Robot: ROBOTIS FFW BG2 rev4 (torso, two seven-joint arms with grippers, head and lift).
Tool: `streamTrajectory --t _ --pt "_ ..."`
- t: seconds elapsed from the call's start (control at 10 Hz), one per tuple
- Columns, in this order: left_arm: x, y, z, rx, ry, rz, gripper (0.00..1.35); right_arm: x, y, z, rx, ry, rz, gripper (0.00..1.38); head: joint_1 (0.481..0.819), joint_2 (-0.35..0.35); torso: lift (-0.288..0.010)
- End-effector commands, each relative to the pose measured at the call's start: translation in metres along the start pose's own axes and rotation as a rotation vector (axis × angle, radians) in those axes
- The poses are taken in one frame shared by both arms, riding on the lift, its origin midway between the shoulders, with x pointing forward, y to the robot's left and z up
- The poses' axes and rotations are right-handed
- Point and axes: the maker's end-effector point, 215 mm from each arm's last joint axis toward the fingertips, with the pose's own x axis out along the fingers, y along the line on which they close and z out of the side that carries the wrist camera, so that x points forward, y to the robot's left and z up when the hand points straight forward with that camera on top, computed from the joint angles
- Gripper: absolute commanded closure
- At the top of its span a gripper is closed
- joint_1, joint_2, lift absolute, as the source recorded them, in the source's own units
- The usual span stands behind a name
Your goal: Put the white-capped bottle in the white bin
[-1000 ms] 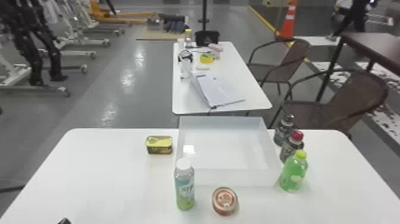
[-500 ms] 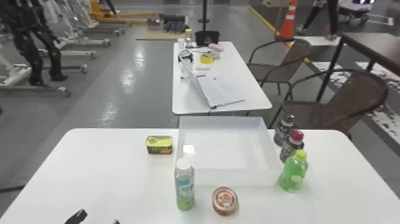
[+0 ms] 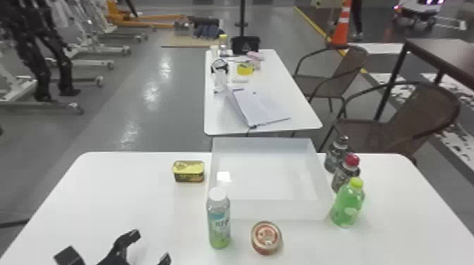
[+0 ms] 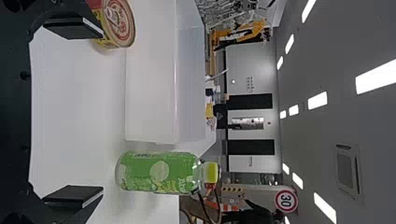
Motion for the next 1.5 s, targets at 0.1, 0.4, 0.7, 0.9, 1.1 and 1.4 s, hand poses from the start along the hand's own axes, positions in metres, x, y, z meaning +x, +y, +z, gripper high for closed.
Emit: streamTrajectory --t 0.1,0.4,0.7,0.9,1.1,1.4 --pt "0.020 -0.017 -0.009 0.019 0.066 -0.136 0.11 0.007 0.004 0.002 0.009 -0.009 0.010 0.12 0.549 0.000 -0.100" --pt "0.051 -0.025 0.004 0.059 0.060 -0.209 0.11 0.014 0.010 0.002 0.019 -0.013 0.023 0.12 0.549 0.000 -0.100" --pt "0.070 -0.037 0.009 0.021 0.018 -0.220 0.12 0.021 0.016 0.006 0.030 -0.026 0.036 0.12 0.549 0.000 -0.100" --pt "0.083 -0.038 0.013 0.027 0.004 -0.225 0.12 0.024 0.018 0.007 0.033 -0.031 0.043 0.12 0.549 0.000 -0.100" --pt "0.089 -0.038 0.010 0.034 0.013 -0.229 0.12 0.026 0.021 0.007 0.036 -0.032 0.049 0.12 0.549 0.000 -0.100" --pt "0.099 -0.043 0.010 0.039 -0.003 -0.217 0.12 0.029 0.024 0.008 0.042 -0.037 0.057 0.12 0.549 0.000 -0.100"
